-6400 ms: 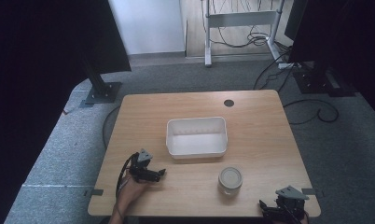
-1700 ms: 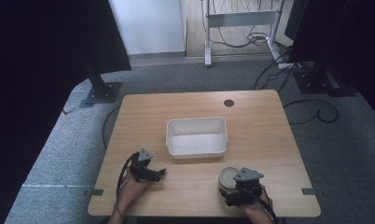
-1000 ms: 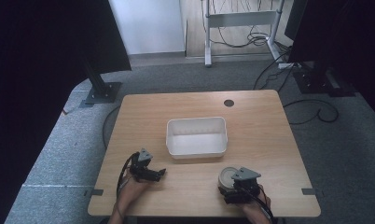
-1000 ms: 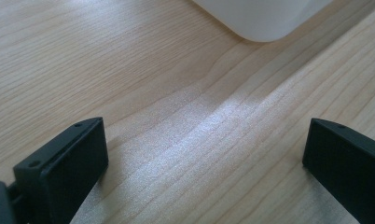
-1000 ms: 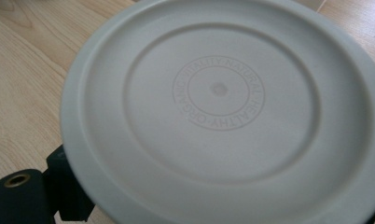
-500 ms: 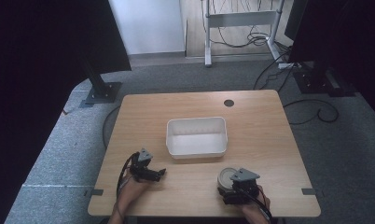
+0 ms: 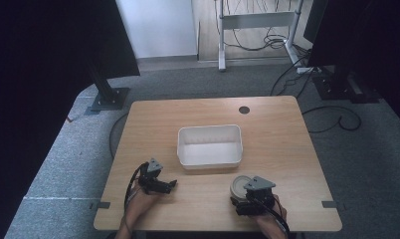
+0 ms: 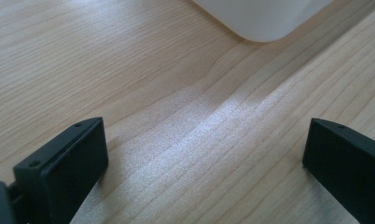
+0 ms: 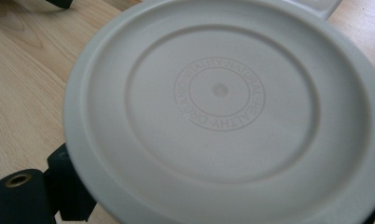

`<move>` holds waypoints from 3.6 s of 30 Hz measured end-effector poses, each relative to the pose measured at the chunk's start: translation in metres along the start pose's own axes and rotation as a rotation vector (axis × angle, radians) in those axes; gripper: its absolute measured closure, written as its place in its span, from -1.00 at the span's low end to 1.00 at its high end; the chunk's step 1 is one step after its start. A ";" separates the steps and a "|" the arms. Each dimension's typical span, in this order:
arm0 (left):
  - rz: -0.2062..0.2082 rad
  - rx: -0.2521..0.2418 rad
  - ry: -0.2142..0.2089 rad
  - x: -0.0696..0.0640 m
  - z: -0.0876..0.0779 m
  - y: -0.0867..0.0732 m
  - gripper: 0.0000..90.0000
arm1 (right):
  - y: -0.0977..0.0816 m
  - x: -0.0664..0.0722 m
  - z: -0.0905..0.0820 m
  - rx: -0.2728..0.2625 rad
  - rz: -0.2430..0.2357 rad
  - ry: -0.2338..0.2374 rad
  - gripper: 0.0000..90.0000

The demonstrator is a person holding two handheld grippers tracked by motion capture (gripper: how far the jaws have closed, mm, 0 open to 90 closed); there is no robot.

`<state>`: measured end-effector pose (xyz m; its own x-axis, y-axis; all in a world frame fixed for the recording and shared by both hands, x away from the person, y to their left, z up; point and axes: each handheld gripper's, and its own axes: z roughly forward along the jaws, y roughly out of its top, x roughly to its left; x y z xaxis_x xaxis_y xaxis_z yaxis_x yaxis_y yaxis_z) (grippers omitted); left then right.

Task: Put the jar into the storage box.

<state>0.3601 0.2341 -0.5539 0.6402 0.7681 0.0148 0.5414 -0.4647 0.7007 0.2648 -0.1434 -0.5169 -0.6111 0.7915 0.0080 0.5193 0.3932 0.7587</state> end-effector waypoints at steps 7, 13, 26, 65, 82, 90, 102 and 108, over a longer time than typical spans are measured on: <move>0.000 0.000 0.000 0.000 0.000 0.000 -1.00 | 0.007 0.000 0.001 -0.003 -0.002 -0.001 -0.79; 0.001 0.000 -0.001 0.000 0.000 0.000 -1.00 | 0.012 -0.001 0.002 -0.003 0.006 0.001 -0.79; 0.001 0.000 -0.001 0.000 0.000 0.000 -1.00 | 0.021 -0.004 0.005 -0.004 0.024 -0.001 -0.79; 0.004 0.001 -0.003 0.000 0.000 0.000 -1.00 | 0.072 -0.002 0.028 -0.011 0.008 0.008 -0.79; 0.004 0.001 -0.003 0.000 0.000 0.001 -1.00 | 0.096 -0.004 0.042 -0.014 -0.011 -0.006 -0.79; 0.005 0.002 -0.004 0.000 0.000 0.001 -1.00 | 0.107 -0.004 0.049 -0.014 -0.022 -0.012 -0.79; 0.006 0.000 -0.004 0.001 0.001 0.001 -1.00 | 0.123 -0.005 0.059 -0.018 -0.029 -0.023 -0.79; 0.006 0.002 -0.004 0.001 0.001 0.001 -1.00 | 0.131 -0.006 0.066 -0.019 -0.037 -0.030 -0.79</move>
<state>0.3612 0.2340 -0.5538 0.6459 0.7632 0.0160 0.5382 -0.4701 0.6995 0.3755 -0.0658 -0.4601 -0.6114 0.7903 -0.0393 0.4850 0.4135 0.7705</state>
